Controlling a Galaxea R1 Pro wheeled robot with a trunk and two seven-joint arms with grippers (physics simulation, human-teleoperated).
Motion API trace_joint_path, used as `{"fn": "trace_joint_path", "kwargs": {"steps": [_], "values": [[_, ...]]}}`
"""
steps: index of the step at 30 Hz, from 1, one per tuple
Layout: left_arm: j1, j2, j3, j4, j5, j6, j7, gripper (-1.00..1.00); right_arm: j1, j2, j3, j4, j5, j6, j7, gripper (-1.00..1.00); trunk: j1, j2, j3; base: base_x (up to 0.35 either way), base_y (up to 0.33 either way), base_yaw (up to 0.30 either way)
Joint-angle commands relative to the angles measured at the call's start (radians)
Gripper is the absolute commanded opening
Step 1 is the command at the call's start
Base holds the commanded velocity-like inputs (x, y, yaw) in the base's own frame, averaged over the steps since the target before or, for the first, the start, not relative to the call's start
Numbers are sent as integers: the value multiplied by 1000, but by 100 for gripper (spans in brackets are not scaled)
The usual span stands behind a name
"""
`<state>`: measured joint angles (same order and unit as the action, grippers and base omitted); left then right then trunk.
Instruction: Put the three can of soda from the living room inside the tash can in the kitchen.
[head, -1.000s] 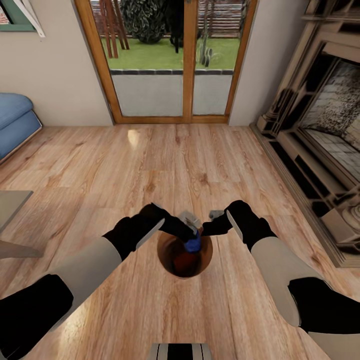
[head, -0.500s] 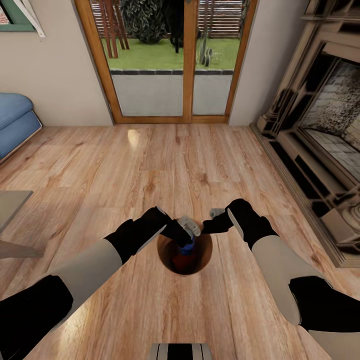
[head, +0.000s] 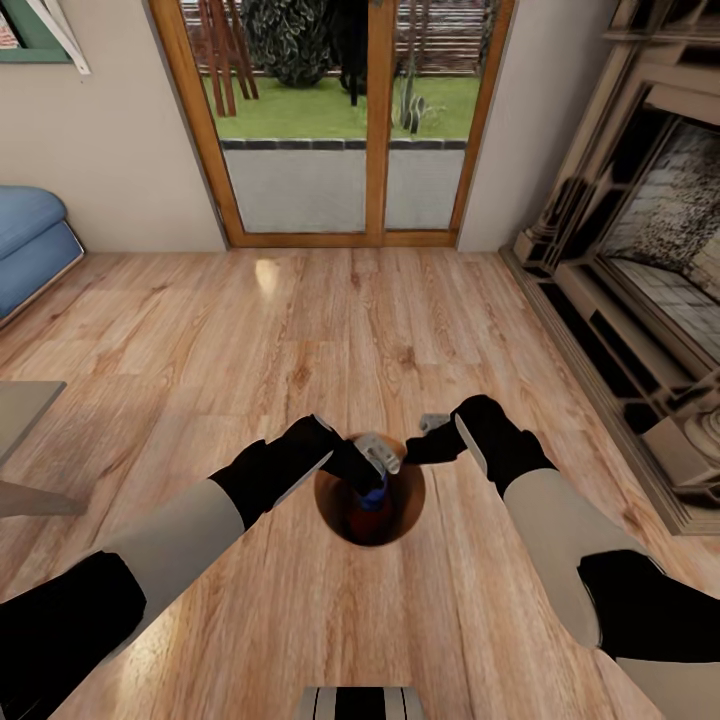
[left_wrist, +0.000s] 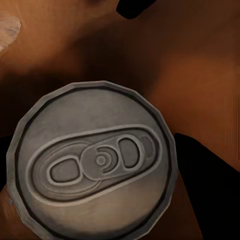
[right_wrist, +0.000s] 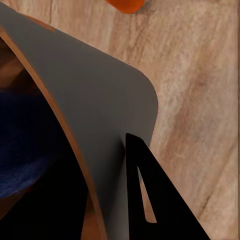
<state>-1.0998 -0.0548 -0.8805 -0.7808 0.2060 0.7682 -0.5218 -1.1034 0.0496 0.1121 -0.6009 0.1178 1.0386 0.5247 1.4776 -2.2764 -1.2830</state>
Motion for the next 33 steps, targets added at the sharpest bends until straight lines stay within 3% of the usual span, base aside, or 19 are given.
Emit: {"fn": "trace_joint_path", "kwargs": {"steps": [1, 12, 19, 24, 31, 32, 33], "values": [[0, 0, 0, 0, 0, 0, 0, -100, -2, 1, -2, 0, -36, 9, 6, -100, 0, 0, 0, 0, 0, 0], [1, 1, 0, 1, 0, -18, -1, -100, -18, -1, -62, -2, -36, 9, 6, -100, 0, 0, 0, 0, 0, 0], [2, 2, -4, 1, 0, -23, -1, -100, -28, 3, -68, -2, -36, 9, 6, -100, 0, 0, 0, 0, 0, 0], [3, 2, -39, 1, 0, -39, 0, -100, -32, 6, -69, -2, -38, 9, 7, -100, 0, 0, 0, 0, 0, 0], [3, 2, -52, 2, 1, -46, 1, -100, -33, 8, -73, 2, -39, 9, 9, -100, 0, 0, 0, 0, 0, 0], [3, 1, -53, 2, 1, -55, 1, 100, -32, 10, -74, 2, -39, 9, 9, -100, 0, 0, 0, 0, 0, 0], [3, 1, -53, 2, 1, -68, 1, 100, -33, 12, -74, 2, -39, 9, 9, -100, 0, 0, 0, 0, 0, 0]]}}
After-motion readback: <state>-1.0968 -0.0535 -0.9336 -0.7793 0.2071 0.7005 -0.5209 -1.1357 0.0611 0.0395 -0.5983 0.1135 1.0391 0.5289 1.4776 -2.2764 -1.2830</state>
